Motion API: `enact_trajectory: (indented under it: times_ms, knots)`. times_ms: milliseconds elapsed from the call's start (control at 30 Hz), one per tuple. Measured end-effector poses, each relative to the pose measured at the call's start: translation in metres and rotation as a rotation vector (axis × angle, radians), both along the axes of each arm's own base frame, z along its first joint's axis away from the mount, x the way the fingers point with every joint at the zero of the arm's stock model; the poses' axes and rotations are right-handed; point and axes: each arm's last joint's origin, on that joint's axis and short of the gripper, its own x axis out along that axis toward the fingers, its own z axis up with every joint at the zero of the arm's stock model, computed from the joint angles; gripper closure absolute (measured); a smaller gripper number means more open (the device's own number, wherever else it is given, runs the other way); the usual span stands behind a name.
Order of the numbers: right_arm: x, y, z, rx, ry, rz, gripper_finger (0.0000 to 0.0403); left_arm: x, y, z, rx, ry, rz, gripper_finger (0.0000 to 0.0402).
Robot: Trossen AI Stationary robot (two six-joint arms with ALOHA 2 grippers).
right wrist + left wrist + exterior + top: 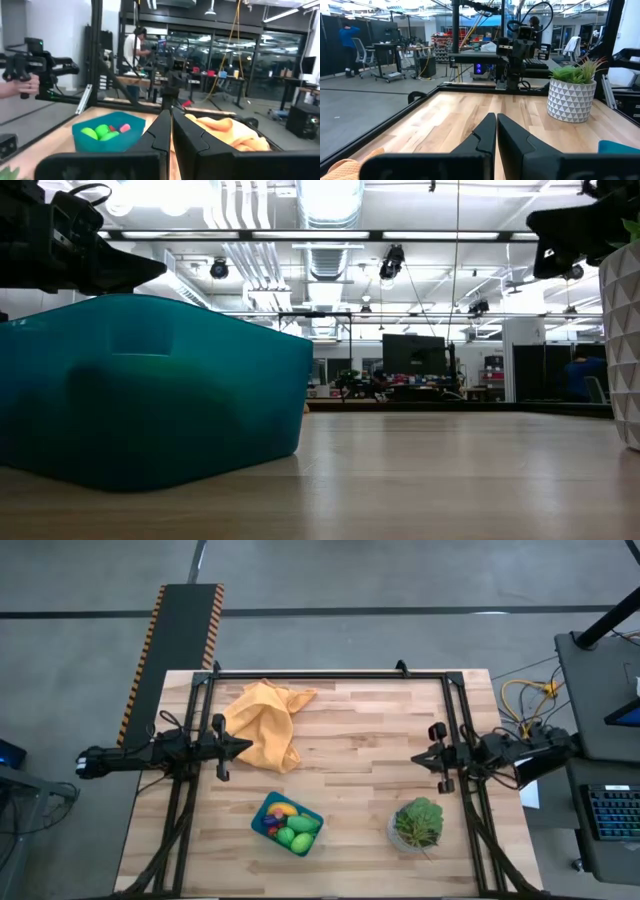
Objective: Pick and placing Produce into tupperware
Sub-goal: Return to Home Position
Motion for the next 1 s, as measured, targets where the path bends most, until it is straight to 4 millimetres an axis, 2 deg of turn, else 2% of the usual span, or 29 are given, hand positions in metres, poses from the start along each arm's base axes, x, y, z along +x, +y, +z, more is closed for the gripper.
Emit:
enact_trajectory:
  times_ms: [533, 667, 1000]
  knots:
    - [0.004, -0.022, -0.013, 0.048, 0.138, -0.187, 0.0395, 0.0, 0.0, 0.0, 0.009, 0.004, -0.004, 0.0402]
    - [0.004, -0.025, -0.017, 0.102, 0.177, -0.162, 0.0395, 0.0, -0.001, -0.001, 0.008, 0.007, -0.022, 0.0402]
    - [0.004, -0.028, -0.017, 0.108, 0.181, -0.175, 0.0395, 0.0, -0.003, -0.001, -0.02, 0.004, -0.101, 0.0402]
